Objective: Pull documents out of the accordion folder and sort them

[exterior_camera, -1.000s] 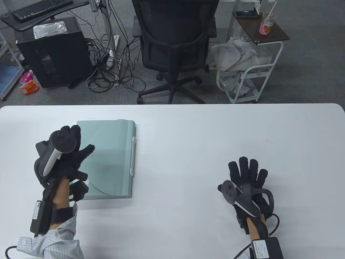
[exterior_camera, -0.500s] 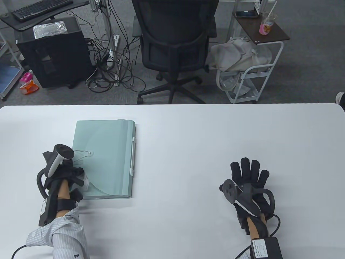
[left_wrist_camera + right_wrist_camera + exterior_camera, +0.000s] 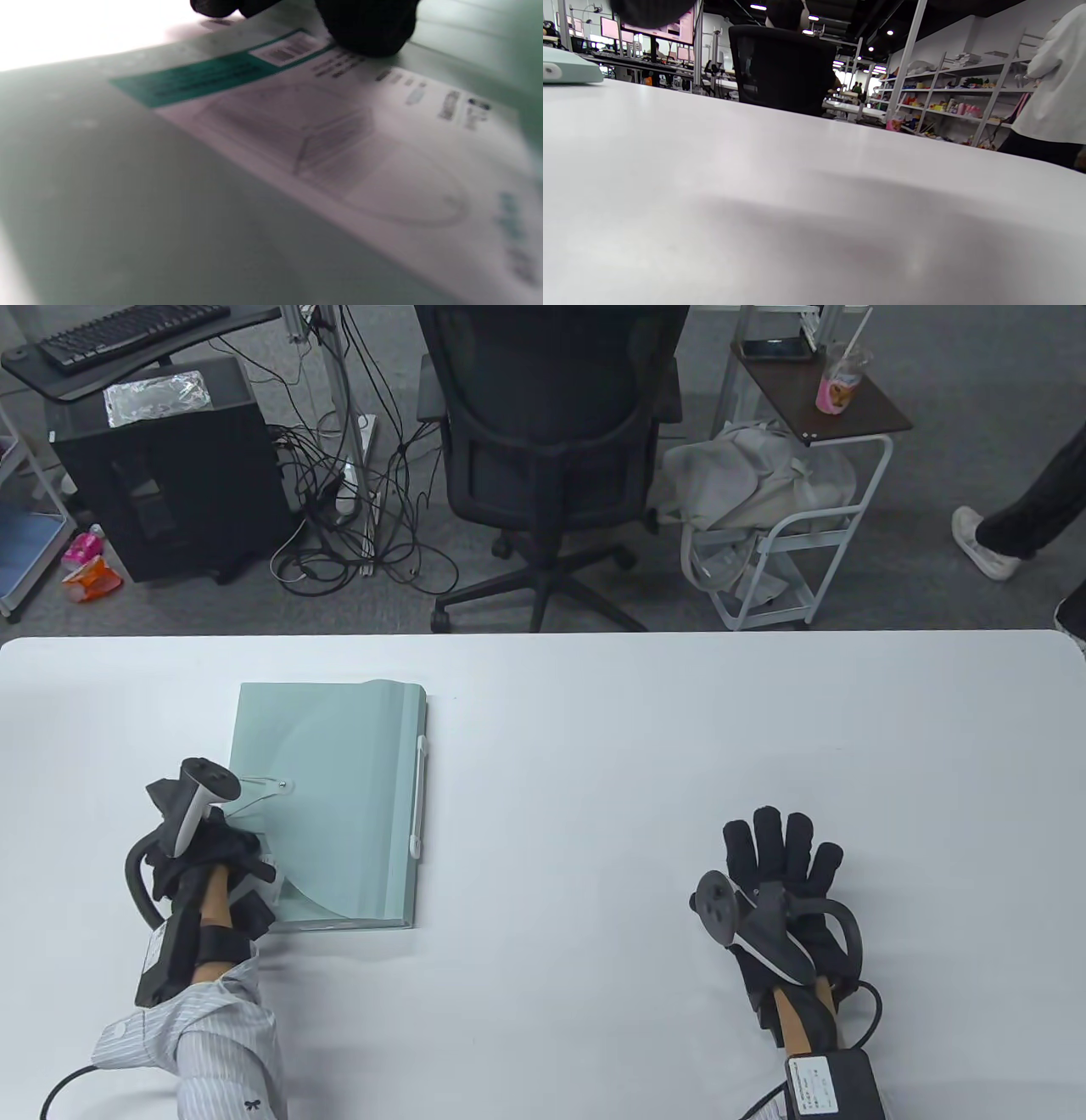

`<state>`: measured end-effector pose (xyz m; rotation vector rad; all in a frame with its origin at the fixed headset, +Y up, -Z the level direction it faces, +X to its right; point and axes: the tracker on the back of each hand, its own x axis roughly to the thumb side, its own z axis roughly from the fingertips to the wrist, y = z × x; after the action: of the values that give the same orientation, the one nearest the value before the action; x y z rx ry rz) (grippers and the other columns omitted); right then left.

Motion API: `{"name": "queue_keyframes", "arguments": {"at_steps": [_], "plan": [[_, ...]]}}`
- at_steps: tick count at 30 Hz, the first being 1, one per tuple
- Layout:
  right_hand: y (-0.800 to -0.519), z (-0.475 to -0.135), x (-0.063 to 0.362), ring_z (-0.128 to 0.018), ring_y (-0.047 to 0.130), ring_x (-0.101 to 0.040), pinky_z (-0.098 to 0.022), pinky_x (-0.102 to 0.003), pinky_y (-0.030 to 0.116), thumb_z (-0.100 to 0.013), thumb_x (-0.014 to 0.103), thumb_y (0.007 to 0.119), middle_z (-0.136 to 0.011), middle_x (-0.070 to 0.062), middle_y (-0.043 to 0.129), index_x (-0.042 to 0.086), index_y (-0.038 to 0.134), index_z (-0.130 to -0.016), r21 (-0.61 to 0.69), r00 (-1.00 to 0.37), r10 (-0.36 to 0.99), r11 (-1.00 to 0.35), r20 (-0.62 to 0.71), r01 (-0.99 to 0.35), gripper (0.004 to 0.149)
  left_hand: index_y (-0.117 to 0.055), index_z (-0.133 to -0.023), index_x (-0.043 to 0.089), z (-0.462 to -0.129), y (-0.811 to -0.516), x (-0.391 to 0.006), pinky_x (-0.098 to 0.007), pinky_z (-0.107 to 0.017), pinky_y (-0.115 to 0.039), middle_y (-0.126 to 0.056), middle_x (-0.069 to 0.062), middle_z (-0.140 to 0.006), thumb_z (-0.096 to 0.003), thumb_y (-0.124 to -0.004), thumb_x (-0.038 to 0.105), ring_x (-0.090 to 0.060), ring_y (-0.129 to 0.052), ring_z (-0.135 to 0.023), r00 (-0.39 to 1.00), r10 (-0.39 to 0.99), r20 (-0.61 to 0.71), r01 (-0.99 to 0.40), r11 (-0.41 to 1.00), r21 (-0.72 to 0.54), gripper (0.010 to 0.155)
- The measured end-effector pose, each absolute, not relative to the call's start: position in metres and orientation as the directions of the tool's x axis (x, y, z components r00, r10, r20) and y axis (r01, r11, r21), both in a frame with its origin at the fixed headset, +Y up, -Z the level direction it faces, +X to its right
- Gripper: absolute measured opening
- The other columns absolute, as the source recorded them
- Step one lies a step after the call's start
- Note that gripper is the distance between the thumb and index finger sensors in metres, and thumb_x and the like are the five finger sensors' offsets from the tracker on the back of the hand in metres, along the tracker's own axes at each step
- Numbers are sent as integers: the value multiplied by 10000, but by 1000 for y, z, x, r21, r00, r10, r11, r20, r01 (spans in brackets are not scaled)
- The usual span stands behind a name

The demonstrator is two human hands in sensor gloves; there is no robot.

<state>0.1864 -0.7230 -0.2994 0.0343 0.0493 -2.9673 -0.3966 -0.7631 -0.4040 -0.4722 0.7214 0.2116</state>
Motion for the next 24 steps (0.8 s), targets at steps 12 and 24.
{"name": "queue_keyframes", "arguments": {"at_steps": [12,24], "plan": [[-725,-299,185,-1009,179,-563,-696,-753,242,-417,611,565,-1137,-221,176,150,202,-1057,-31,-982,-188,-982,-22,189,868,-663,-981,119,-410,-759,-395,-556,-768,-560,-746,-50,-995,-534,-694,416,-332,-813,-919,669,-65,-741,-285,898,-337,538],[-725,-299,185,-1007,180,-567,-695,-753,244,-418,612,564,-1135,-224,174,148,197,-1057,-24,-983,-182,-983,-26,182,871,-632,-885,-13,-371,-748,-440,-515,-628,-757,-645,-249,-1067,-579,-707,317,-378,-884,-838,435,523,-733,-829,550,-100,457]]}}
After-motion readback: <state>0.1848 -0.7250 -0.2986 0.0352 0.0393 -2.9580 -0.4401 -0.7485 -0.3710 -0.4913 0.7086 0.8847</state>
